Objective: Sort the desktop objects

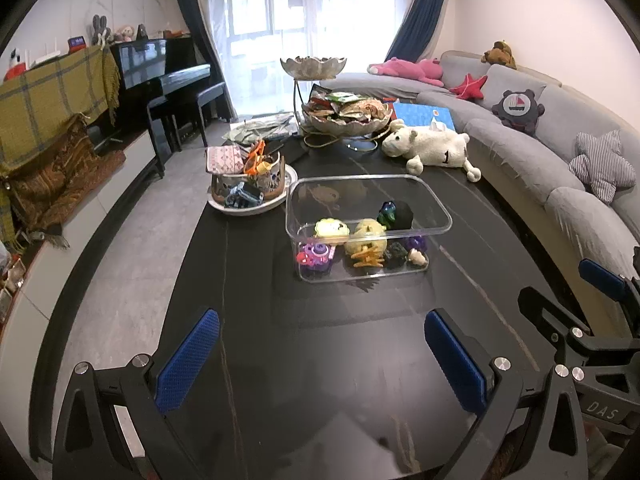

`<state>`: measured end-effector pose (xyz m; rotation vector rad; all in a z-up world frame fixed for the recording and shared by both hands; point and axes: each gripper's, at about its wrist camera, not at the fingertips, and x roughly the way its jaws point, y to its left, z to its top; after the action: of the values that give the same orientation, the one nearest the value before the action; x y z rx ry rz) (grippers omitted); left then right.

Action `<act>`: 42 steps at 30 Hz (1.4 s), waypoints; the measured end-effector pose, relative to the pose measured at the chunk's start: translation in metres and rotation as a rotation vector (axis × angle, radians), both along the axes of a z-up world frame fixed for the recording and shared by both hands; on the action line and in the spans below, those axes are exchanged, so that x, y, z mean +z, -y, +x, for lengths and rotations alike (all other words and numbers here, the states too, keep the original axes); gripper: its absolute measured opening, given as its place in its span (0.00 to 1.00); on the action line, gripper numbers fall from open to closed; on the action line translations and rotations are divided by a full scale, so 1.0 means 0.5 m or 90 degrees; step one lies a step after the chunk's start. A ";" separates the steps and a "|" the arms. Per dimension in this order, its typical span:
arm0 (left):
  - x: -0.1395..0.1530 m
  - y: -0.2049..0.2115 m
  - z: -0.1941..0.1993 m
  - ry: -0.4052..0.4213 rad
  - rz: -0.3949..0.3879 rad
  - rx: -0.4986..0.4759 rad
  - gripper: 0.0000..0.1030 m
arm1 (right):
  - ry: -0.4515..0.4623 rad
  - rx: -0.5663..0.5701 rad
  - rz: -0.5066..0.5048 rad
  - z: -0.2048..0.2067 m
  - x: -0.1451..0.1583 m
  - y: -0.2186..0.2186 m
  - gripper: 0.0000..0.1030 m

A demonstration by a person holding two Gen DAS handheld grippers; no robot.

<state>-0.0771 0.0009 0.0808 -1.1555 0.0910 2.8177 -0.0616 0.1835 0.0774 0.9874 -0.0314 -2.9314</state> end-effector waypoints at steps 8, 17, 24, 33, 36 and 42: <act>0.001 -0.002 0.027 0.001 -0.002 -0.001 0.99 | 0.001 0.001 -0.003 0.029 -0.002 -0.002 0.99; -0.005 -0.006 0.040 0.009 -0.004 -0.001 0.99 | 0.008 -0.004 -0.003 0.045 -0.008 -0.007 0.99; -0.013 -0.008 0.041 0.017 -0.002 -0.003 0.99 | 0.014 -0.007 -0.002 0.049 -0.014 -0.010 0.99; -0.019 -0.005 0.038 0.025 0.003 -0.001 0.99 | 0.018 -0.009 0.001 0.045 -0.017 -0.008 0.99; -0.019 -0.006 0.039 0.025 0.000 0.003 0.99 | 0.020 -0.009 0.001 0.045 -0.018 -0.007 0.99; -0.017 -0.006 0.041 0.017 -0.003 0.003 0.99 | 0.020 -0.008 0.002 0.045 -0.017 -0.005 0.99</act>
<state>-0.0564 0.0038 0.0724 -1.1948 0.0921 2.8069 -0.0392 0.1859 0.0688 1.0367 -0.0339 -2.9290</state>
